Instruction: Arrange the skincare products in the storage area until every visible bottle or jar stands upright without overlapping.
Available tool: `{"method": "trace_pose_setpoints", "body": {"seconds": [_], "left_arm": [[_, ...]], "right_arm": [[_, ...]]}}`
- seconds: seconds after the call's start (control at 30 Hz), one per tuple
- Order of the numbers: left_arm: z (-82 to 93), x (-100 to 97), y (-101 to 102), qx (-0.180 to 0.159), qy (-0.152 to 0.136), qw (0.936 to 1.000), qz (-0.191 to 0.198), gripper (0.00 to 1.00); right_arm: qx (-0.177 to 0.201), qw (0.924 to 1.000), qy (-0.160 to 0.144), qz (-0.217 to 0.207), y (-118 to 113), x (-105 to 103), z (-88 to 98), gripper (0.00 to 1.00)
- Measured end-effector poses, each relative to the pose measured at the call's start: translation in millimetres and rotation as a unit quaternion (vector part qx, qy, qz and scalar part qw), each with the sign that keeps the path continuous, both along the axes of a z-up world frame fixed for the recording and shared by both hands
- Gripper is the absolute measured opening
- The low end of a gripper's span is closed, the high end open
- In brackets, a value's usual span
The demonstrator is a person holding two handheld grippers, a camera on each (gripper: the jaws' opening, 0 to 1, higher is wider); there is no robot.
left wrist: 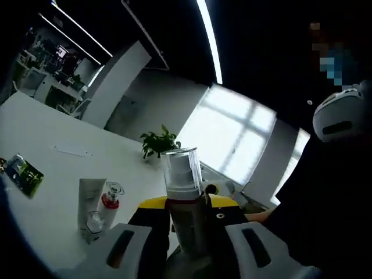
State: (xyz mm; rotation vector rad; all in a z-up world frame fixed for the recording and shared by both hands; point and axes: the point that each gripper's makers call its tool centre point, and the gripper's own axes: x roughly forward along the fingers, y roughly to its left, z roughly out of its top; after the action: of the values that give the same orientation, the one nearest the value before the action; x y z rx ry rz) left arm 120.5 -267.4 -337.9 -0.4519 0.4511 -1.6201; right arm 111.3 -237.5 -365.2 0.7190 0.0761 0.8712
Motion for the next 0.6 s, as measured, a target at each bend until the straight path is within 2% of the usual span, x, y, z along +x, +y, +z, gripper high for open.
{"method": "trace_pose_setpoints", "body": {"seconds": [0.07,0.17,0.2,0.27,0.4,0.43,0.5,0.57,0.6], "left_arm": [[-1.9,0.8,-2.1,0.013,-0.021,0.9997,0.007,0.18],[-9.5,-5.3,-6.3,0.058,-0.078,0.9952,-0.003,0.17],[-10.7,-5.5,-7.3,0.071,-0.106,0.9919,-0.005,0.17],[-7.9,-4.0,-8.3,0.082,-0.140,0.9867,-0.005,0.17],[-2.7,-0.5,-5.0,0.082,-0.152,0.9850,-0.009,0.17],[-4.0,0.8,-4.4,0.084,-0.157,0.9840,-0.009,0.17],[-11.6,1.6,-0.4,0.104,-0.179,0.9780,-0.020,0.17],[-17.9,-0.8,-0.1,0.117,-0.194,0.9735,-0.030,0.17],[-20.0,-3.5,-0.3,0.120,-0.198,0.9722,-0.036,0.17]], "right_arm": [[-0.013,0.9998,0.002,-0.013,-3.6,2.0,-2.4,0.14],[-0.103,0.9943,-0.015,-0.021,-2.0,2.1,-16.6,0.16],[-0.117,0.9929,-0.012,-0.017,-1.0,0.3,-20.5,0.16],[-0.143,0.9897,-0.006,-0.006,-3.5,-5.0,-29.7,0.16],[-0.167,0.9860,-0.004,-0.005,-19.1,-15.6,-34.6,0.18],[-0.174,0.9848,-0.006,-0.009,-26.8,-18.2,-32.4,0.20],[-0.182,0.9832,-0.011,-0.017,-36.8,-20.3,-25.4,0.21],[-0.176,0.9837,-0.024,-0.028,-46.1,-20.3,-8.4,0.26],[-0.168,0.9843,-0.044,-0.030,-47.5,-20.2,6.3,0.28]]}}
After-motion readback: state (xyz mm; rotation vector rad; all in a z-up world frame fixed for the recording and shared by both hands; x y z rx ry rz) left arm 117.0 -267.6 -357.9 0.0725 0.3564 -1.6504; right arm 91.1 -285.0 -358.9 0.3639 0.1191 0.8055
